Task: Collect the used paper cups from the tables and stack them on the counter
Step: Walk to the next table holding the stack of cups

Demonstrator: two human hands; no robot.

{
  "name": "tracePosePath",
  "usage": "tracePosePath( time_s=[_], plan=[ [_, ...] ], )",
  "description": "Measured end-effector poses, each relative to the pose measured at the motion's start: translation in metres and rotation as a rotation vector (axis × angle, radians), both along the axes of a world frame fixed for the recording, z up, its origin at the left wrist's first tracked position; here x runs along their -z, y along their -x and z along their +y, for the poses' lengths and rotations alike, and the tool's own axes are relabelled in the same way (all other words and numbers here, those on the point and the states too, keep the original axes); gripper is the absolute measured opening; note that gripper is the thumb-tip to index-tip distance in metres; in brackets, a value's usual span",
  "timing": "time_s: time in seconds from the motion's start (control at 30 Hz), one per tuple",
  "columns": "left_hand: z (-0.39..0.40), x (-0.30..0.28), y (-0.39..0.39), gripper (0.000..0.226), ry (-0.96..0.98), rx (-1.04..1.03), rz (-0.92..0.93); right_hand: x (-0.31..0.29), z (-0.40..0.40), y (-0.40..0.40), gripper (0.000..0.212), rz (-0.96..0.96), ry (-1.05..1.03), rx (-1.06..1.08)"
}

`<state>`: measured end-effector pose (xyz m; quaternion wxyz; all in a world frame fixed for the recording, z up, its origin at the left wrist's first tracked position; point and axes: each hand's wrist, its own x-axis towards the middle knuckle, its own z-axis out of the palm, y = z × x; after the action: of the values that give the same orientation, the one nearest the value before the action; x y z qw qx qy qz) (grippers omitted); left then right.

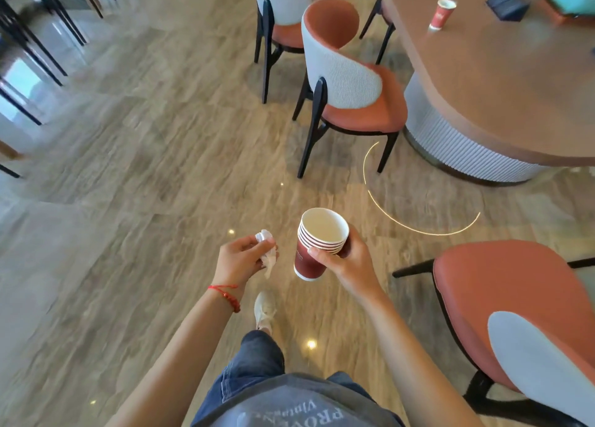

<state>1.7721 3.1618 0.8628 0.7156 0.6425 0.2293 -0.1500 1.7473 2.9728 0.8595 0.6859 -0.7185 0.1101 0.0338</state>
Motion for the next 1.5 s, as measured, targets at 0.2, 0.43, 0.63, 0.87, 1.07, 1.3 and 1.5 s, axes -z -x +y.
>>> tracePosePath(
  time_s=[0.2, 0.43, 0.63, 0.87, 1.07, 1.3, 1.5],
  plan=[
    [0.011, -0.013, -0.118, 0.010, 0.003, 0.056, -0.007, -0.010, 0.012, -0.107, 0.054, -0.015, 0.008, 0.066],
    [0.002, -0.017, -0.219, 0.016, -0.006, 0.140, 0.010, -0.009, 0.003, -0.190, 0.055, -0.004, 0.012, 0.137],
    [-0.031, -0.005, -0.286, 0.012, -0.014, 0.206, 0.031, -0.001, -0.021, -0.251, 0.059, 0.011, 0.000, 0.176],
    [-0.100, -0.010, -0.372, 0.010, -0.024, 0.297, -0.017, -0.001, -0.086, -0.322, 0.074, -0.026, -0.001, 0.249],
    [-0.170, -0.016, -0.430, 0.013, -0.144, 0.410, -0.072, 0.000, -0.149, -0.356, 0.072, -0.021, 0.008, 0.365],
    [-0.243, -0.014, -0.486, 0.014, -0.209, 0.611, -0.061, 0.002, -0.200, -0.382, 0.064, -0.006, -0.006, 0.550],
    [-0.303, -0.010, -0.554, 0.012, -0.134, 0.744, -0.085, 0.003, -0.243, -0.434, 0.058, -0.011, -0.016, 0.698]
  ],
)
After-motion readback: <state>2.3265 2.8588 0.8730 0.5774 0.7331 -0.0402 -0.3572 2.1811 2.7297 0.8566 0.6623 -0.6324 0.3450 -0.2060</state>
